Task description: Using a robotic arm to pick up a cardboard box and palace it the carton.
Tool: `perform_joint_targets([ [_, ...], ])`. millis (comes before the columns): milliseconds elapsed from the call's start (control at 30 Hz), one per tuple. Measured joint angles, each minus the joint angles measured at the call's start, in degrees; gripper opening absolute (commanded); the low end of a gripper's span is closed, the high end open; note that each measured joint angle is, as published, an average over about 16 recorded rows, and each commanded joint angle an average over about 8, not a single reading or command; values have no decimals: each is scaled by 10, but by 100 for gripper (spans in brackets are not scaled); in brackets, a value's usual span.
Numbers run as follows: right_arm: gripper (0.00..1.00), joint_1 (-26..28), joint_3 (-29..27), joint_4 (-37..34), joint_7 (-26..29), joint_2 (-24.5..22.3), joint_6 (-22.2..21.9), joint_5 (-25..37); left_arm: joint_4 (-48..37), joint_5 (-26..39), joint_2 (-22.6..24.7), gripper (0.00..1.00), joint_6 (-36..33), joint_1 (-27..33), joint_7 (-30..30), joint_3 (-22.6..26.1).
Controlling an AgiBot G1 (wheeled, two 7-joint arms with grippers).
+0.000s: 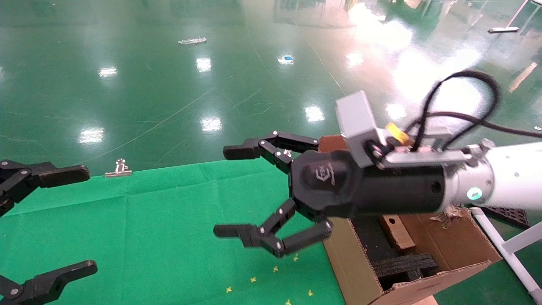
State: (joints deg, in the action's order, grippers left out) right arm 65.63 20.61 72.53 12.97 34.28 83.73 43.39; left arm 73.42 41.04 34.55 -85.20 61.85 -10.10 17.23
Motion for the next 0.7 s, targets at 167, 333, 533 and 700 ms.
perform_joint_targets([
  [167, 100, -38, -43, 10, -18, 7, 18, -14, 0, 0, 0, 100, 0, 0, 0, 0],
  [333, 100, -55, -62, 14, -26, 10, 26, -21, 0, 0, 0, 100, 0, 0, 0, 0],
  [533, 100, -55, -62, 14, -26, 10, 26, -21, 0, 0, 0, 100, 0, 0, 0, 0],
  [700, 100, -49, -56, 12, -24, 9, 23, -19, 0, 0, 0, 100, 0, 0, 0, 0],
])
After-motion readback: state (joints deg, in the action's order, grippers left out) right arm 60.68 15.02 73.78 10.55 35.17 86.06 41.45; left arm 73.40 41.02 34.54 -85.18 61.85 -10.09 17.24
